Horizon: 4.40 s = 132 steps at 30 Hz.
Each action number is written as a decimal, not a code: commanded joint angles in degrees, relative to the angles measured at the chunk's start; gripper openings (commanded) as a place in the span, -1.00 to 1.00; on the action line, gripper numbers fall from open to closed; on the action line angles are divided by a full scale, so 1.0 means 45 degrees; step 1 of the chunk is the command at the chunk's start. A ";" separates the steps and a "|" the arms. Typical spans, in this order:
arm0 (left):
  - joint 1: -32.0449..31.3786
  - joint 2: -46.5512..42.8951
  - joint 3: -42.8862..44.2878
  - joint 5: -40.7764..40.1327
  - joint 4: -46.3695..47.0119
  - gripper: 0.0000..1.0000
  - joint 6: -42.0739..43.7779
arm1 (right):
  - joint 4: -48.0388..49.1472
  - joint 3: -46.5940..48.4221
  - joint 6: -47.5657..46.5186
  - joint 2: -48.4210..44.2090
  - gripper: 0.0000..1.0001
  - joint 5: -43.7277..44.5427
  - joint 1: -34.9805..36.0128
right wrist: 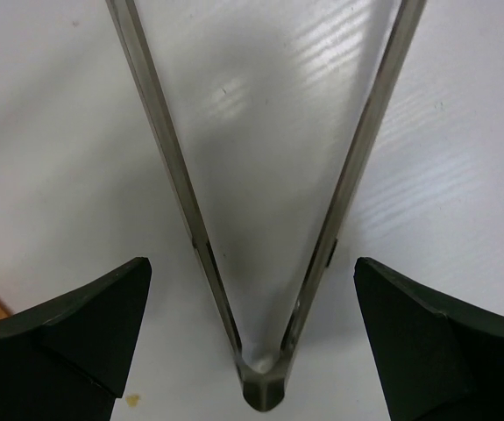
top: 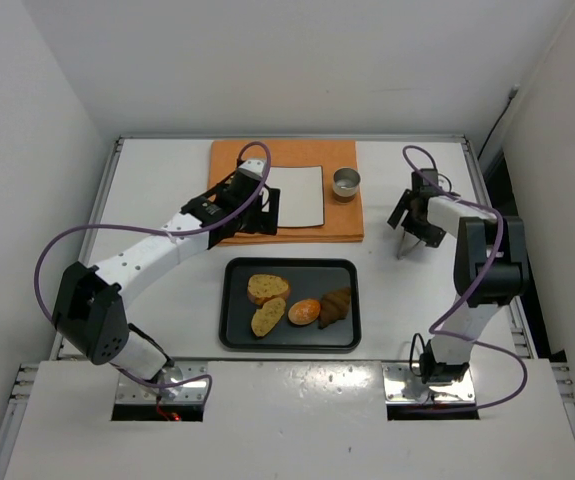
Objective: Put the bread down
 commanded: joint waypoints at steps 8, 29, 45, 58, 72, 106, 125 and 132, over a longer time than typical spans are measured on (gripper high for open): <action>0.0269 -0.0473 -0.0023 -0.0119 0.0096 0.98 0.0084 | 0.0516 0.1249 -0.0298 0.0926 0.99 0.0202 -0.0414; 0.0269 -0.0473 -0.0297 -0.0002 0.0096 0.98 -0.0053 | 0.1278 0.1993 -0.0416 0.2098 0.78 -0.0150 -0.0785; 0.0385 -0.0473 0.0192 -0.0119 0.0096 0.98 0.0180 | -0.0145 0.0667 -0.0416 -0.1999 -0.05 -0.1024 -0.0649; 0.0912 -0.0824 0.0699 -0.0216 -0.0021 0.98 0.0416 | -0.4342 -0.1579 -0.0903 -0.9050 -0.08 -0.5576 0.0520; 0.1793 -0.0221 0.1363 -0.0100 -0.0255 0.98 0.0416 | -0.8957 -0.0567 -0.2037 -1.0736 -0.08 -0.8273 0.3449; 0.2613 -0.0337 0.1617 0.0115 -0.1017 0.98 0.0182 | -0.3566 -0.0585 -0.1119 -0.4270 0.00 -0.7531 0.9156; 0.2729 -0.0337 0.1735 0.0974 -0.1017 0.98 0.0377 | -0.5088 0.1406 -0.2037 -0.4289 -0.75 -0.6069 0.9392; 0.3276 -0.0726 0.1852 0.0662 -0.1308 0.98 -0.0264 | -0.5479 0.2753 -0.1921 -0.4523 -0.81 -0.5657 0.9390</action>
